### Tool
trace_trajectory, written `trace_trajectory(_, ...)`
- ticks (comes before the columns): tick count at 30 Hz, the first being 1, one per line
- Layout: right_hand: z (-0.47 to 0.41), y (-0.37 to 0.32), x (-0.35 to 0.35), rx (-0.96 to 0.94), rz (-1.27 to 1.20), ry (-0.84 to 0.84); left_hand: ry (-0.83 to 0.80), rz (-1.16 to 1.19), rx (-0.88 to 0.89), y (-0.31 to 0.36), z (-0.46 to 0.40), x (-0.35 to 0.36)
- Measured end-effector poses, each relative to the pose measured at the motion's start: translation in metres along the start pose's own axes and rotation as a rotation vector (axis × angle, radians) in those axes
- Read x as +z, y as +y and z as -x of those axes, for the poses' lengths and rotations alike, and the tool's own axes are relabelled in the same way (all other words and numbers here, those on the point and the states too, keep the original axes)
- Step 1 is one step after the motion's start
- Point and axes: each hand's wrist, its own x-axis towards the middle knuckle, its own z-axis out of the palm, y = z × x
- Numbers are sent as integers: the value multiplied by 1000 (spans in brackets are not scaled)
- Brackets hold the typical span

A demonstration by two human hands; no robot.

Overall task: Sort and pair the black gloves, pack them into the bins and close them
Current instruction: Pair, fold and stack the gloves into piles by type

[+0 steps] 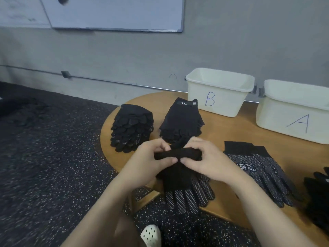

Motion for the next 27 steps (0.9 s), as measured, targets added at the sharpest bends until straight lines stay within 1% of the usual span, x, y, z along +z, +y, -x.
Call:
trace_trajectory(2,-8,-16,-8,6,-218,-2,72,111,47,10,1,-22)
trace_trajectory(4,-24,-33,-6,22,-385,18,162,246,52,17,-1,-45)
trace_trajectory(6,-46,-49,2,71,-563,77,194,359,-26,19,-6,-65)
trace_trajectory(8,-72,-63,11,123,-713,136,165,392,-125,16,-14,-83)
trace_trajectory(10,-96,-72,17,175,-784,155,153,433,-155,9,-25,-99)
trace_trajectory(13,-128,-80,22,261,-819,132,222,409,-149,-1,-47,-124)
trace_trajectory(15,-148,-80,25,310,-804,119,238,378,-170,-7,-62,-137)
trace_trajectory(17,-166,-77,29,330,-737,133,253,352,-218,-13,-78,-145)
trace_trajectory(20,-187,-69,34,342,-568,132,283,278,-289,-22,-95,-152)
trace_trajectory(24,-201,-58,45,328,-228,100,251,166,-413,-34,-103,-154)
trace_trajectory(27,-202,-53,46,310,-125,93,270,16,-474,-40,-105,-154)
